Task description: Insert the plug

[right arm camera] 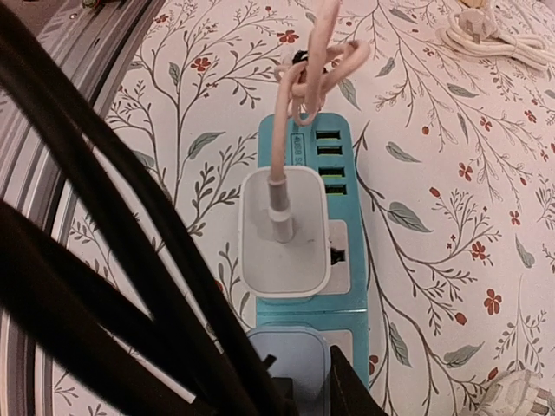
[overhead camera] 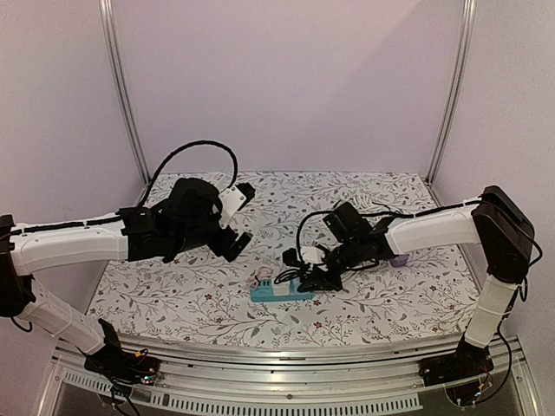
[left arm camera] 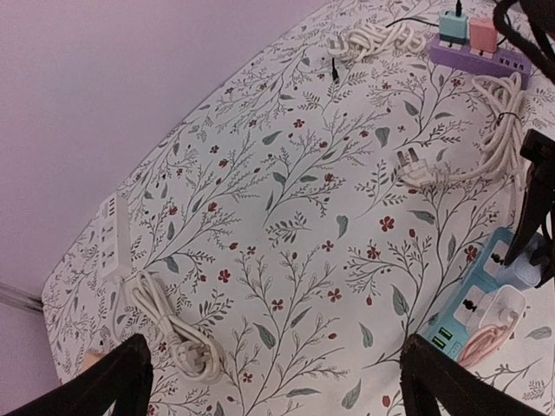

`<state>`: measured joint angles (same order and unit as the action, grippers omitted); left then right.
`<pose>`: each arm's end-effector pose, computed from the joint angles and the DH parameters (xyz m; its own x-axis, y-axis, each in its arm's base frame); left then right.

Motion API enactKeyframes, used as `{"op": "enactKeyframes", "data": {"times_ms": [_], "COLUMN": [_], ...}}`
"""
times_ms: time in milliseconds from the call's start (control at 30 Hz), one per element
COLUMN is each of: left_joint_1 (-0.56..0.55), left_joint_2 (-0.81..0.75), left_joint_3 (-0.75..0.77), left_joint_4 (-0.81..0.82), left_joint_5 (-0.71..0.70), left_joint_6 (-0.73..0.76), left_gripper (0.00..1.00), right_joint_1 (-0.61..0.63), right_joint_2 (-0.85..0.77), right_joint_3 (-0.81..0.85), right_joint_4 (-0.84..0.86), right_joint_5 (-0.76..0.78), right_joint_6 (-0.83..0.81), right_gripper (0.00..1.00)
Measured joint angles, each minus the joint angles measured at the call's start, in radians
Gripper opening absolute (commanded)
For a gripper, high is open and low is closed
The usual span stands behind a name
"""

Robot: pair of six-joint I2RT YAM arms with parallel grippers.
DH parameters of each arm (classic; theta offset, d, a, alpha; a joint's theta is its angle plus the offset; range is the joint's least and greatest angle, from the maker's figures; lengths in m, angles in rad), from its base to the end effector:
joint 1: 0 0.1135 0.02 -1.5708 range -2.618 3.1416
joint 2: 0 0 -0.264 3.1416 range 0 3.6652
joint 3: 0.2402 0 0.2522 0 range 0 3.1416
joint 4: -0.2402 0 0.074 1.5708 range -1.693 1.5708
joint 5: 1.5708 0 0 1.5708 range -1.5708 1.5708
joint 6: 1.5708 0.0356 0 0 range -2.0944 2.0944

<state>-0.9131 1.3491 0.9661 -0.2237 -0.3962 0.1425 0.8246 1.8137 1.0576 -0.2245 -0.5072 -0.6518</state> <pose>0.1939 -0.2285 0.2742 -0.2688 0.5624 -0.7820 0.5804 0.7425 0.3345 0.2326 0.2771 0.1580 0.0523 -0.7245 -0.6872 -0.9983 -0.0561 -0.0168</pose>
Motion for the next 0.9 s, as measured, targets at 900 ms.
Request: {"op": "enactKeyframes", "data": {"times_ms": [900], "left_joint_1": [0.012], "left_joint_2": [-0.004], "left_joint_3": [0.000], "left_joint_4": [-0.029], "left_joint_5": [-0.013], "left_joint_6": [0.007], "left_gripper": [1.00], "right_joint_1": [-0.130], "right_joint_2": [0.070], "right_joint_3": [0.066], "right_joint_4": [0.165], "right_joint_5": [0.734], "right_joint_6": [0.971], "right_gripper": [0.00]}}
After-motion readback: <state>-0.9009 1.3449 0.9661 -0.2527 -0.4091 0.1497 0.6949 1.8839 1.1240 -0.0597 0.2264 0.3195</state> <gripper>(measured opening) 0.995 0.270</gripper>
